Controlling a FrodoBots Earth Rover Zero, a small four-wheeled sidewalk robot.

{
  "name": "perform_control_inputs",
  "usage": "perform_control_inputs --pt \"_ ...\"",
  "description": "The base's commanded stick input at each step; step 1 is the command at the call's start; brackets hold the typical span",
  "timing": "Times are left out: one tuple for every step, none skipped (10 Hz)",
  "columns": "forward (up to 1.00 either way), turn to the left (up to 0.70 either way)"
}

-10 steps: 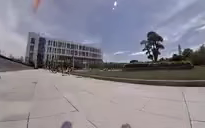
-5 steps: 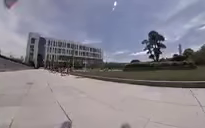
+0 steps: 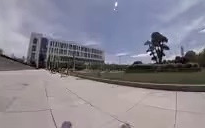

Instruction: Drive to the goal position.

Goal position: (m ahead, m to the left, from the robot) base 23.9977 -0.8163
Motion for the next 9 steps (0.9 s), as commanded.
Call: perform_control_inputs --pt "0.7 0.35" --pt "0.7 0.31" --pt "0.7 0.13" --pt "0.7 0.0" --pt "0.7 0.0" --pt "0.7 0.0" --pt "0.7 0.0" --pt "0.7 0.0" --pt "0.7 0.0"
